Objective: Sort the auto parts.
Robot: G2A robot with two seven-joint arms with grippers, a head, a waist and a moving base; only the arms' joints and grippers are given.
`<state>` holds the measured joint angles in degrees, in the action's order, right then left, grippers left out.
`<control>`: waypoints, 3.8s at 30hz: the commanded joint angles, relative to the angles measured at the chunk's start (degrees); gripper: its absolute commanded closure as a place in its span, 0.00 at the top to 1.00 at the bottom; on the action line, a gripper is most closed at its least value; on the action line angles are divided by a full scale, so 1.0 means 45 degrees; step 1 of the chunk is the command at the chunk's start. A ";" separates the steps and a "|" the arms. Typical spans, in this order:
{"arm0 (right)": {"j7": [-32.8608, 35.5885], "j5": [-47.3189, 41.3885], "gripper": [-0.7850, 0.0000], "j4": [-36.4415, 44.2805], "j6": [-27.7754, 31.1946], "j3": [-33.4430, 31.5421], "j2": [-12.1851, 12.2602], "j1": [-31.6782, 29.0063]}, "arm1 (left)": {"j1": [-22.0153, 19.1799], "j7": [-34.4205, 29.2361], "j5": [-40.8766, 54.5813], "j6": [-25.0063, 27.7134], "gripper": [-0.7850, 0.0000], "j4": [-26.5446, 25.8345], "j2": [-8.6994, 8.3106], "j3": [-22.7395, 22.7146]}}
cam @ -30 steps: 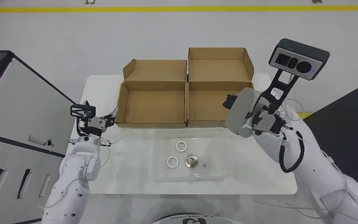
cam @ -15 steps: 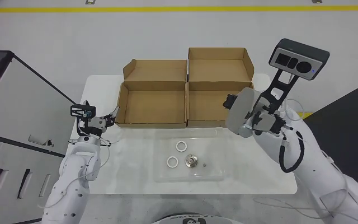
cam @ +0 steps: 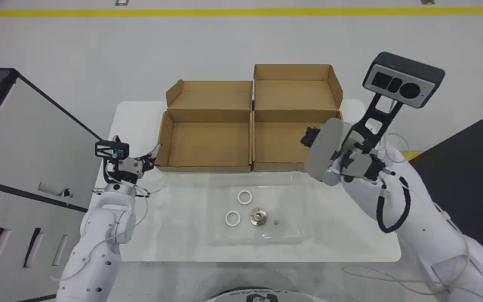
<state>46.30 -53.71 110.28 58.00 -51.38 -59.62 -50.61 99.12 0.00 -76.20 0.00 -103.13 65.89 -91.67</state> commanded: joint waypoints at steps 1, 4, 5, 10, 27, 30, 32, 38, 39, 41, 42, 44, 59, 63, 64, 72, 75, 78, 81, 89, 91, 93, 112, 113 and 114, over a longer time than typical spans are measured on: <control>0.0000 -0.0001 0.00 0.0001 0.0000 0.0000 0.0000 0.0000 | 0.0000 0.0000 0.0000 0.0000 1.00 0.0000 0.0000 0.0000; 0.0000 -0.0001 0.00 0.0001 0.0000 0.0000 0.0000 0.0000 | 0.0000 0.0000 0.0000 0.0000 1.00 0.0000 0.0000 0.0000; 0.0000 -0.0001 0.00 0.0001 0.0000 0.0000 0.0000 0.0000 | 0.0000 0.0000 0.0000 0.0000 1.00 0.0000 0.0000 0.0000; 0.0000 -0.0001 0.00 0.0001 0.0000 0.0000 0.0000 0.0000 | 0.0000 0.0000 0.0000 0.0000 1.00 0.0000 0.0000 0.0000; -0.0117 0.0622 0.00 0.0416 -0.0786 -0.0303 -0.0082 -0.0496 | 0.0000 0.0000 0.0000 0.0000 1.00 0.0000 0.0000 0.0000; -0.0027 0.0852 0.00 0.0468 -0.0995 -0.0432 -0.0115 -0.0661 | 0.0000 0.0000 0.0000 0.0000 1.00 0.0000 0.0000 0.0000; -0.0003 0.0911 0.00 0.0500 -0.1048 -0.0494 -0.0148 -0.0755 | 0.0000 0.0000 0.0000 0.0000 1.00 0.0000 0.0000 0.0000; -0.0242 0.0775 0.00 0.0516 -0.0834 -0.0585 -0.0297 -0.1063 | 0.0000 0.0000 0.0000 0.0000 1.00 0.0000 0.0000 0.0000; -0.0349 0.0609 0.00 0.0578 -0.0563 -0.0570 -0.0344 -0.1115 | 0.0000 0.0000 0.0000 0.0000 1.00 0.0000 0.0000 0.0000; -0.0400 0.0286 0.00 0.0672 -0.0072 -0.0508 -0.0434 -0.1160 | 0.0000 0.0000 0.0000 0.0000 1.00 0.0000 0.0000 0.0000; -0.0402 0.0066 0.00 0.0779 0.0000 -0.0504 -0.0488 -0.1149 | 0.0000 0.0000 0.0000 0.0000 1.00 0.0000 0.0000 0.0000; -0.0226 -0.0125 0.00 0.0790 0.0000 -0.0551 -0.0574 -0.1151 | 0.0000 0.0000 0.0000 0.0000 1.00 0.0000 0.0000 0.0000; 0.0293 0.1909 0.00 0.0414 -0.1958 -0.1210 -0.0776 -0.1343 | 0.0000 0.0000 0.0000 0.0000 1.00 0.0000 0.0000 0.0000; 0.0229 0.2196 0.00 0.0592 -0.2452 -0.1435 -0.0787 -0.1509 | 0.0000 0.0000 0.0000 0.0000 1.00 0.0000 0.0000 0.0000; 0.0220 0.2154 0.00 0.0634 -0.2427 -0.1464 -0.0800 -0.1541 | 0.0000 0.0000 0.0000 0.0000 1.00 0.0000 0.0000 0.0000; -0.0046 0.0136 0.00 0.0912 -0.0688 -0.1118 -0.1105 -0.1702 | 0.0000 0.0000 0.0000 0.0000 1.00 0.0000 0.0000 0.0000; 0.0190 -0.0442 0.00 0.0879 -0.0468 -0.0887 -0.1218 -0.1601 | 0.0000 0.0000 0.0000 0.0000 1.00 0.0000 0.0000 0.0000; 0.0430 -0.0663 0.00 0.0777 -0.0454 -0.0816 -0.1302 -0.1532 | 0.0000 0.0000 0.0000 0.0000 1.00 0.0000 0.0000 0.0000; 0.0556 -0.0651 0.00 0.0712 -0.0576 -0.0849 -0.1369 -0.1500 | 0.0000 0.0000 0.0000 0.0000 1.00 0.0000 0.0000 0.0000; 0.0405 0.0531 0.00 0.0683 -0.1653 -0.1267 -0.1456 -0.1585 | 0.0000 0.0000 0.0000 0.0000 1.00 0.0000 0.0000 0.0000; 0.0266 0.0762 0.00 0.0767 -0.1830 -0.1348 -0.1481 -0.1667 | 0.0000 0.0000 0.0000 0.0000 1.00 0.0000 0.0000 0.0000; 0.0217 0.0905 0.00 0.0838 -0.1946 -0.1399 -0.1508 -0.1724 | 0.0000 0.0000 0.0000 0.0000 1.00 0.0000 0.0000 0.0000; 0.0213 0.0921 0.00 0.0846 -0.1965 -0.1406 -0.1512 -0.1733 | 0.0000 0.0000 0.0000 0.0000 1.00 0.0000 0.0000 0.0000; 0.0213 0.0921 0.00 0.0846 -0.1965 -0.1406 -0.1512 -0.1733 | 0.0000 0.0000 0.0000 0.0000 1.00 0.0000 0.0000 0.0000; 0.0213 0.0921 0.00 0.0846 -0.1965 -0.1406 -0.1512 -0.1733 | 0.0000 0.0000 0.0000 0.0000 1.00 0.0000 0.0000 0.0000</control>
<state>47.26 -49.56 114.09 49.16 -57.71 -66.43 -58.40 99.12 0.00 -76.20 0.00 -103.13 65.89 -91.67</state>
